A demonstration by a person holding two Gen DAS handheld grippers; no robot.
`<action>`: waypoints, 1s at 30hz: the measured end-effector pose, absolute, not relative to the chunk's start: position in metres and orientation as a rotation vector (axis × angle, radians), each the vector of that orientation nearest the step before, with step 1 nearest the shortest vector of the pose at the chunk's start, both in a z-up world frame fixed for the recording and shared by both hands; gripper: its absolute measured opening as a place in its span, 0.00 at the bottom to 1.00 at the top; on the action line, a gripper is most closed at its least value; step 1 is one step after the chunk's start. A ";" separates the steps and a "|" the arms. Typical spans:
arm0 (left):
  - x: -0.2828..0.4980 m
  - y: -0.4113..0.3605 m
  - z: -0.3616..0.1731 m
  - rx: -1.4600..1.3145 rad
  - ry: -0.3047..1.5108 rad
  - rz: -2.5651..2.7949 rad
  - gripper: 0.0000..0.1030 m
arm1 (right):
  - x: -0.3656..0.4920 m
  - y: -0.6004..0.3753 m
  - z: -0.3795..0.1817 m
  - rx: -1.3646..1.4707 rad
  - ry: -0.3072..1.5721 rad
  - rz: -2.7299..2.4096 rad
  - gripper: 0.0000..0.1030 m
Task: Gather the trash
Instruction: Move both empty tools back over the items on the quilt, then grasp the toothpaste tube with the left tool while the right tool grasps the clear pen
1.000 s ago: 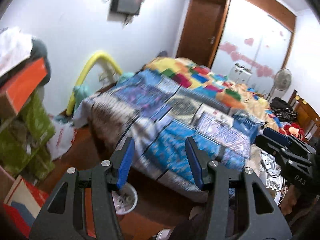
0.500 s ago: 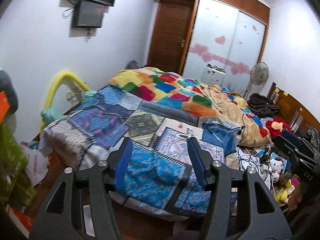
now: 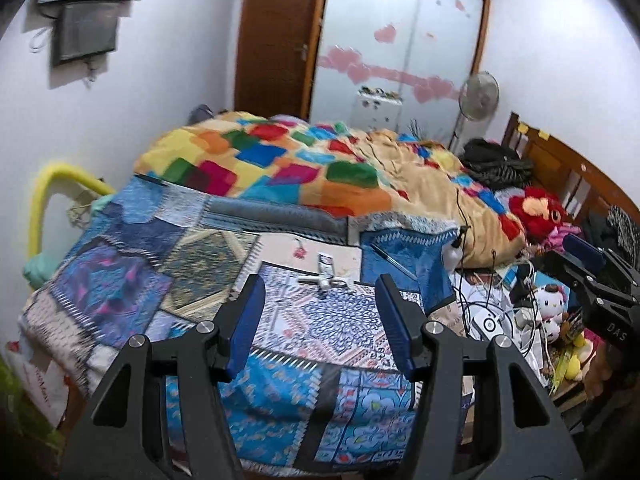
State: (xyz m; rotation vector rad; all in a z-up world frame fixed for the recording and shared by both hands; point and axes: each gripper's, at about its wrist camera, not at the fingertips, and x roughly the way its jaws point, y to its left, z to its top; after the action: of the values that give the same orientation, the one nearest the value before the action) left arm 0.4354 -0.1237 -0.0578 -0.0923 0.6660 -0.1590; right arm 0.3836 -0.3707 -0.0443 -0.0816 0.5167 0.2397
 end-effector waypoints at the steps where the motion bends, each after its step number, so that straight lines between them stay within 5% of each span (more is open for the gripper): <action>1: 0.445 -0.127 -0.063 -0.086 0.675 -0.164 0.55 | 0.391 -0.373 -0.049 -0.080 0.526 0.234 0.75; 20: 0.635 -0.167 -0.226 -0.060 0.957 -0.253 0.59 | 0.570 -0.381 -0.189 -0.086 0.832 0.254 0.75; 30: 0.673 -0.181 -0.264 -0.048 0.968 -0.260 0.59 | 0.626 -0.383 -0.249 -0.025 1.007 0.270 0.34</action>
State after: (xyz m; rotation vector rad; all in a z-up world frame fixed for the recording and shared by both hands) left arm 0.6728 -0.1809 -0.2643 -0.0482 0.9682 -0.2600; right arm 0.6265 -0.3831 -0.2489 -0.0250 1.0071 0.2704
